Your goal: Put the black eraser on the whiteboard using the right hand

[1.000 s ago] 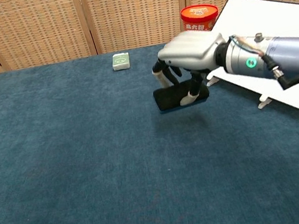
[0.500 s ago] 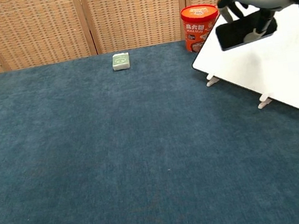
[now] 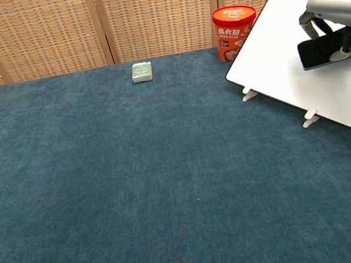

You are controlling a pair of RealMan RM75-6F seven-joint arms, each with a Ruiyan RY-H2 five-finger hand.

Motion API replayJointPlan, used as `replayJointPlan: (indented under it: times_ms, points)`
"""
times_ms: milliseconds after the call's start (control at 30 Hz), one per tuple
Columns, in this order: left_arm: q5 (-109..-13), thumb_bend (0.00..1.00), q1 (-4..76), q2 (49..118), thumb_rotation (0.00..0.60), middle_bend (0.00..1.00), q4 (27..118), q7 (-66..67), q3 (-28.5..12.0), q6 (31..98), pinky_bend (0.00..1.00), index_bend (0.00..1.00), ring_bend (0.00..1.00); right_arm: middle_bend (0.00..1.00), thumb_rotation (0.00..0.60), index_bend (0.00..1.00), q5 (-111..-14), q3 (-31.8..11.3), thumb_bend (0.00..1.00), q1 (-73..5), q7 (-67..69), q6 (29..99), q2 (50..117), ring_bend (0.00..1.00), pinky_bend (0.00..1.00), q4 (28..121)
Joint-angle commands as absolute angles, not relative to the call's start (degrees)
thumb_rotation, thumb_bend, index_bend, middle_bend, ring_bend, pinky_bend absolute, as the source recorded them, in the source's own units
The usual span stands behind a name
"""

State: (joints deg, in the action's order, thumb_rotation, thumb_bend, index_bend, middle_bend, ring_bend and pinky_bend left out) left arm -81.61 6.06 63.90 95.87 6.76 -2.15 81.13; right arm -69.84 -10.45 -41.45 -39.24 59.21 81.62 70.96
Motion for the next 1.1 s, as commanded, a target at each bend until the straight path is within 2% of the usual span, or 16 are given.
replayJointPlan:
  times_ms: [33, 67, 133, 167, 200, 267, 533, 667, 767, 967, 1100]
  points:
    - [-81.52, 0.0, 6.08, 63.92, 0.6, 0.0, 95.82, 6.76, -2.16, 81.05, 0.0, 0.0, 0.0, 0.54, 0.6, 0.54, -69.55, -10.5, 0.42, -41.49, -38.7, 58.97, 82.03, 0.48, 0.5, 70.37]
    - [-81.45, 0.0, 6.12, 63.92, 0.6, 0.0, 95.8, 6.8, -2.18, 80.97, 0.0, 0.0, 0.0, 0.49, 0.6, 0.5, -69.46, -10.5, 0.36, -41.54, -38.39, 58.83, 82.35, 0.44, 0.5, 69.78]
    - [-81.36, 0.0, 6.13, 63.94, 0.6, 0.0, 95.82, 6.82, -2.19, 80.93, 0.0, 0.0, 0.0, 0.28, 0.6, 0.29, -69.31, -10.36, 0.18, -41.58, -37.93, 58.48, 82.72, 0.25, 0.42, 68.97]
    - [-81.33, 0.0, 6.13, 63.95, 0.6, 0.0, 95.82, 6.86, -2.2, 80.95, 0.0, 0.0, 0.0, 0.13, 0.6, 0.13, -69.17, -10.25, 0.07, -41.57, -37.72, 58.13, 82.73, 0.12, 0.32, 68.88]
    - [-81.31, 0.0, 6.12, 63.96, 0.6, 0.0, 95.83, 6.9, -2.22, 80.99, 0.0, 0.0, 0.0, 0.02, 0.6, 0.01, -68.45, -10.0, 0.01, -41.49, -37.64, 57.01, 82.49, 0.02, 0.22, 69.0]
    - [-81.32, 0.0, 6.07, 64.0, 0.6, 0.0, 95.91, 7.0, -2.26, 81.16, 0.0, 0.0, 0.0, 0.0, 0.6, 0.0, -66.34, -10.38, 0.0, -41.4, -37.71, 55.56, 81.71, 0.0, 0.15, 70.26]
    - [-81.19, 0.0, 6.21, 64.19, 0.6, 0.0, 96.01, 7.59, -2.18, 80.88, 0.0, 0.0, 0.0, 0.0, 0.6, 0.0, -67.42, -11.15, 0.0, -40.9, -37.22, 58.94, 80.2, 0.0, 0.15, 73.78]
    - [-81.23, 0.0, 6.05, 64.07, 0.6, 0.0, 96.04, 7.24, -2.21, 81.19, 0.0, 0.0, 0.0, 0.0, 0.6, 0.0, -69.39, -11.94, 0.0, -39.44, -34.71, 62.7, 76.94, 0.0, 0.14, 80.0]
    - [-81.44, 0.0, 5.91, 63.89, 0.6, 0.0, 96.0, 6.69, -2.14, 81.41, 0.0, 0.0, 0.0, 0.0, 0.6, 0.0, -72.65, -11.6, 0.0, -37.1, -31.46, 66.43, 72.56, 0.0, 0.09, 86.31]
    - [-82.23, 0.0, 5.43, 63.52, 0.6, 0.0, 95.63, 5.16, -1.97, 82.35, 0.0, 0.0, 0.0, 0.0, 0.6, 0.0, -79.5, -7.75, 0.0, -29.12, -20.67, 75.2, 65.71, 0.0, 0.01, 92.53]
    - [-82.52, 0.0, 5.19, 63.06, 0.6, 0.0, 95.47, 4.53, -1.58, 82.3, 0.0, 0.0, 0.0, 0.0, 0.6, 0.0, -82.99, -3.47, 0.0, -22.88, -11.85, 80.11, 63.01, 0.0, 0.0, 93.01]
